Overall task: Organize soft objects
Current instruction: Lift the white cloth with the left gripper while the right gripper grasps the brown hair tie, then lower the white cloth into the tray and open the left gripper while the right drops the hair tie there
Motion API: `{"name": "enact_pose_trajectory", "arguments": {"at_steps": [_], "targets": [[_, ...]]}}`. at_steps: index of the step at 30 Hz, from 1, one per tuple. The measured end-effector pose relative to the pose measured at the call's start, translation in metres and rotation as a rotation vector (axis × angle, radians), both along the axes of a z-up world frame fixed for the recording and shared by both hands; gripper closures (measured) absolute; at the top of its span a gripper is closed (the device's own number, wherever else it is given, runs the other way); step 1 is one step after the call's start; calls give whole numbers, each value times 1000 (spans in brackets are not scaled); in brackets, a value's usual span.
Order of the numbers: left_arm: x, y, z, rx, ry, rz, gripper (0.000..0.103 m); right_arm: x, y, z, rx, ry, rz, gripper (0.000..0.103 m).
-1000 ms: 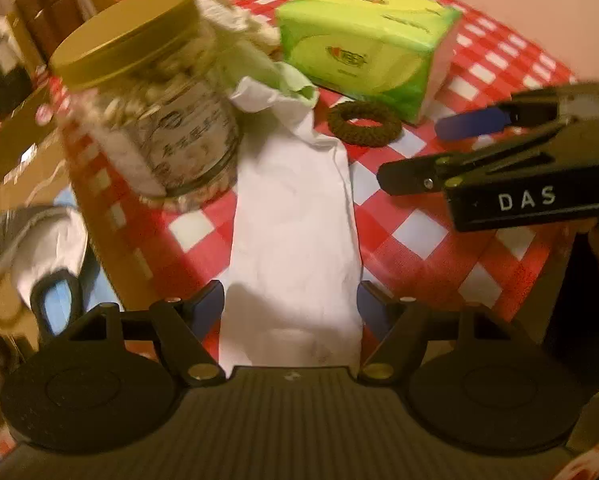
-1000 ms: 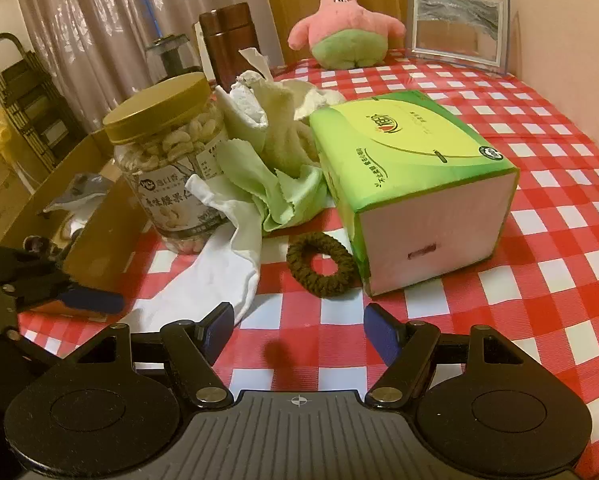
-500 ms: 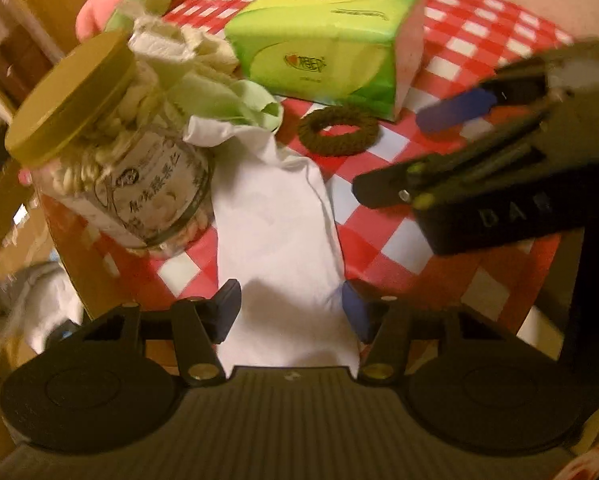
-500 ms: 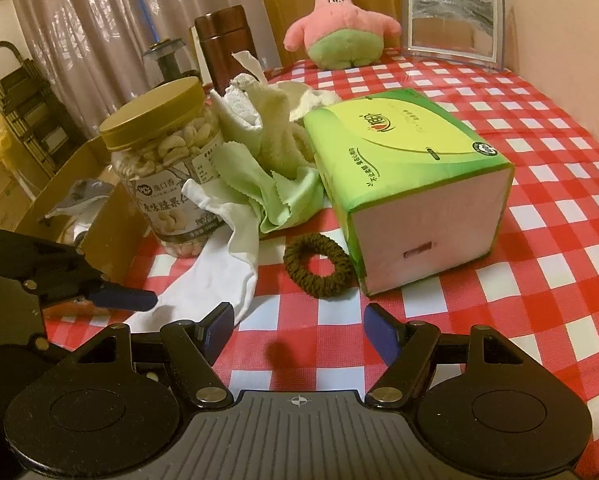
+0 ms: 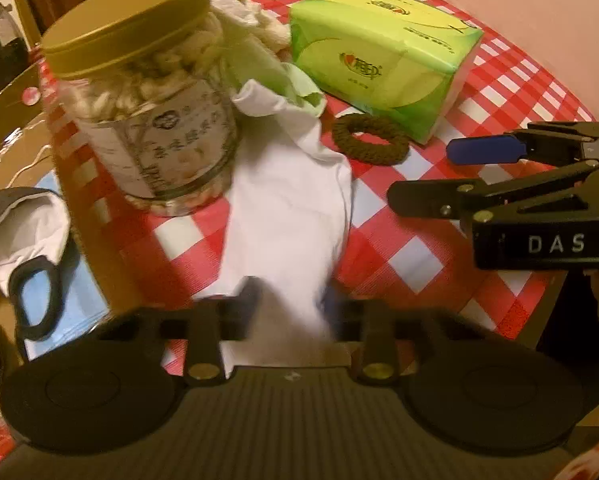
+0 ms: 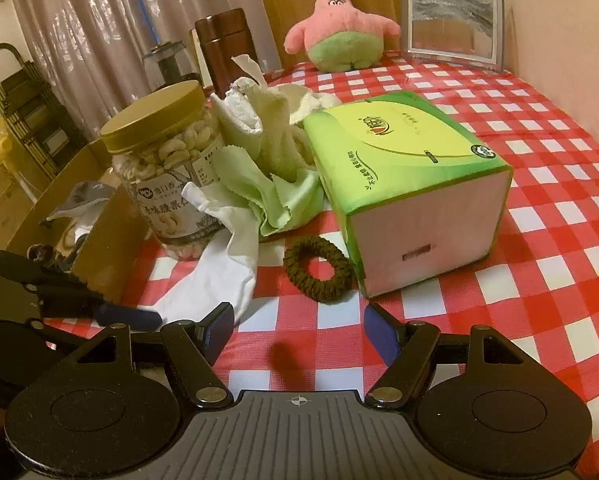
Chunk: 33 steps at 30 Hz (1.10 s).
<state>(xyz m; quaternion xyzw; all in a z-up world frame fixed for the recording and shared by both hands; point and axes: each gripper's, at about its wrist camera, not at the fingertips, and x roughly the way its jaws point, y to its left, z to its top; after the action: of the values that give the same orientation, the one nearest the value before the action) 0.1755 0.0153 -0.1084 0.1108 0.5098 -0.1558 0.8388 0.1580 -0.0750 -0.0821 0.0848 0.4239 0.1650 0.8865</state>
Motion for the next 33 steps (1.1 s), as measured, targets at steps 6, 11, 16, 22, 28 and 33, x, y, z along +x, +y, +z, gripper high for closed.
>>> {"name": "enact_pose_trajectory", "arguments": {"at_steps": [6,11,16,22,28,33], "targets": [[-15,14,14,-9,-43,52,101,-2,4,3,2,-15,19,31],[-29,34,54,-153,-144,136,101,-2,14,3,-8,-25,60,31],[-34,58,91,-200,-259,219,101,1,28,2,-50,-56,84,31],[-30,77,105,-214,-311,271,101,8,48,-6,-119,-98,94,31],[-30,84,95,-225,-297,288,101,17,71,-18,-247,-145,91,47],[-33,89,92,-227,-292,299,101,27,72,-27,-321,-119,44,63]]}}
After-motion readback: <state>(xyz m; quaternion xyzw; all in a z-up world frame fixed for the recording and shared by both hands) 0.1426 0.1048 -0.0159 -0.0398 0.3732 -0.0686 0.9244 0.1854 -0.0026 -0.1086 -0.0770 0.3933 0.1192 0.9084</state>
